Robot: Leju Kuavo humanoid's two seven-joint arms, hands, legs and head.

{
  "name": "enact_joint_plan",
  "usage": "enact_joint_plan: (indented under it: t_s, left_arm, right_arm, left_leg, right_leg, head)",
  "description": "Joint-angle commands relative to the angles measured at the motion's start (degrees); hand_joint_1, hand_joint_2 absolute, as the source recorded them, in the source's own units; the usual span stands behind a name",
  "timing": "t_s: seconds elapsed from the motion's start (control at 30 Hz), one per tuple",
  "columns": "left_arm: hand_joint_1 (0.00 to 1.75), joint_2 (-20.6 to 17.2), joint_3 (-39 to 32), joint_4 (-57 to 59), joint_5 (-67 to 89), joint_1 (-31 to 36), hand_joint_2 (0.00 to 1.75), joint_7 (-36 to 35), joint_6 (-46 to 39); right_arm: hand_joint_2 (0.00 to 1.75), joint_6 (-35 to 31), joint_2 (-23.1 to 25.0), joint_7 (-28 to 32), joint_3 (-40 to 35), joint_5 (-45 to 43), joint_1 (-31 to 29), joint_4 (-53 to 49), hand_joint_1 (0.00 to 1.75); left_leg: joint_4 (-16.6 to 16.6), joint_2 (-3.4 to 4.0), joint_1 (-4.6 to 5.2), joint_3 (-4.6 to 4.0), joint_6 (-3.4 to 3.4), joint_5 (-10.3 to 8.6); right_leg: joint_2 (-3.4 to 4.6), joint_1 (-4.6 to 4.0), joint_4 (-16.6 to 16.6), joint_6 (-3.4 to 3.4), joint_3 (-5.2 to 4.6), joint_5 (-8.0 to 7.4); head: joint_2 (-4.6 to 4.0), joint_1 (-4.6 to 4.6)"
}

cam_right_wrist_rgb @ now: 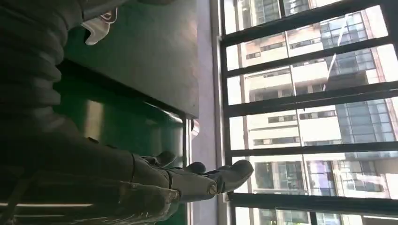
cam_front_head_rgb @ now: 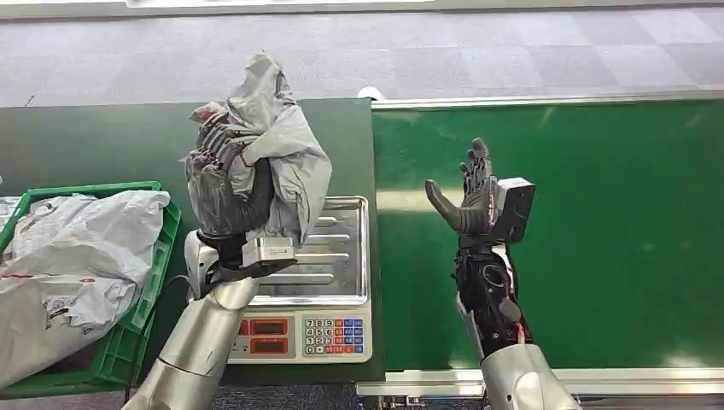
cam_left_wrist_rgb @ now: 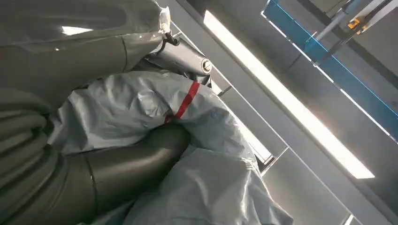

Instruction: Moved the parcel from conveyor to table for the left to box.

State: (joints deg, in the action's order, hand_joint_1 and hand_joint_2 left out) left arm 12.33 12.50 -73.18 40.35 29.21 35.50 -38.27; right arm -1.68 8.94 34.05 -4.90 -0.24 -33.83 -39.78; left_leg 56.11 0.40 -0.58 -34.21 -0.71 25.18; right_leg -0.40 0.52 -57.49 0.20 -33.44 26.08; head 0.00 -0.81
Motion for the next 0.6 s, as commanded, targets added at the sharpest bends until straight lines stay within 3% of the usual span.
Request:
enact_joint_plan:
  t_s: [0.03, 0.13, 0.2, 0.27, 0.3, 0.4, 0.6]
  left_arm:
    - [1.75, -2.0, 2.2, 3.0, 1.8, 3.5, 1.75, -1.6, -1.7]
    - [1.75, -0.9, -4.1, 2.2, 10.1, 2.7, 1.75, -2.2, -1.7]
    - [1.75, 0.8, -13.8, -2.1, 18.9, 1.4, 1.75, -0.1, -1.7]
    - [1.75, 0.1, -14.7, -1.6, 17.6, 1.2, 1.75, 1.5, -1.7]
    - [1.75, 2.2, -20.0, -4.7, 22.7, 0.9, 1.75, 2.7, -1.7]
    - [1.75, 2.7, -23.1, -5.5, 21.7, 0.9, 1.75, 4.3, -1.7]
    - [1.75, -1.9, -27.1, -6.2, 16.2, 3.4, 1.75, 4.5, -1.7]
  right_arm:
    - [1.75, 0.0, -1.0, -0.4, -0.2, -0.1, -0.1, -0.6, 0.0]
    - [1.75, -0.2, -1.1, -0.9, -0.4, -0.1, 1.1, -2.0, 0.0]
    - [1.75, -0.2, -1.4, -1.3, -0.6, -0.2, 2.0, -3.2, 0.0]
    - [1.75, -0.2, -1.6, -1.4, -0.6, -0.2, 2.3, -3.6, 0.0]
    - [1.75, -0.3, -1.7, -1.7, -0.5, -0.2, 2.5, -3.9, 0.0]
    - [1.75, -0.3, -1.9, -1.8, -0.4, -0.3, 2.7, -4.1, 0.0]
    - [1.75, -0.6, -2.4, -2.0, 0.7, -0.1, 4.2, -4.9, 0.0]
  left_leg:
    - [0.0, -0.12, -0.02, 0.04, 0.03, 0.02]
    - [0.0, -0.04, -0.01, 0.05, 0.02, 0.03]
    - [0.0, 0.01, 0.0, 0.08, 0.02, 0.04]
    - [0.0, 0.12, -0.01, 0.1, 0.03, 0.08]
    - [0.0, 0.13, 0.0, 0.06, 0.01, 0.05]
    - [0.0, 0.08, -0.03, 0.02, 0.01, 0.06]
    - [0.0, 0.08, -0.03, 0.05, 0.03, 0.07]
  right_leg:
    - [-0.07, -0.03, 0.0, -0.01, 0.09, 0.04]
    - [0.0, -0.02, 0.0, -0.01, 0.08, 0.02]
    - [0.05, 0.0, 0.0, -0.01, 0.09, 0.02]
    - [0.18, -0.02, 0.0, -0.02, 0.1, 0.01]
    - [0.18, 0.0, 0.0, -0.02, 0.05, 0.0]
    - [0.12, -0.03, 0.0, -0.02, 0.01, 0.02]
    - [0.14, -0.04, 0.0, -0.01, 0.06, 0.02]
  head:
    - [0.0, 0.0]
    - [0.0, 0.0]
    - [0.0, 0.0]
    - [0.0, 0.02]
    - [0.0, 0.0]
    - [0.0, 0.0]
    - [0.0, 0.0]
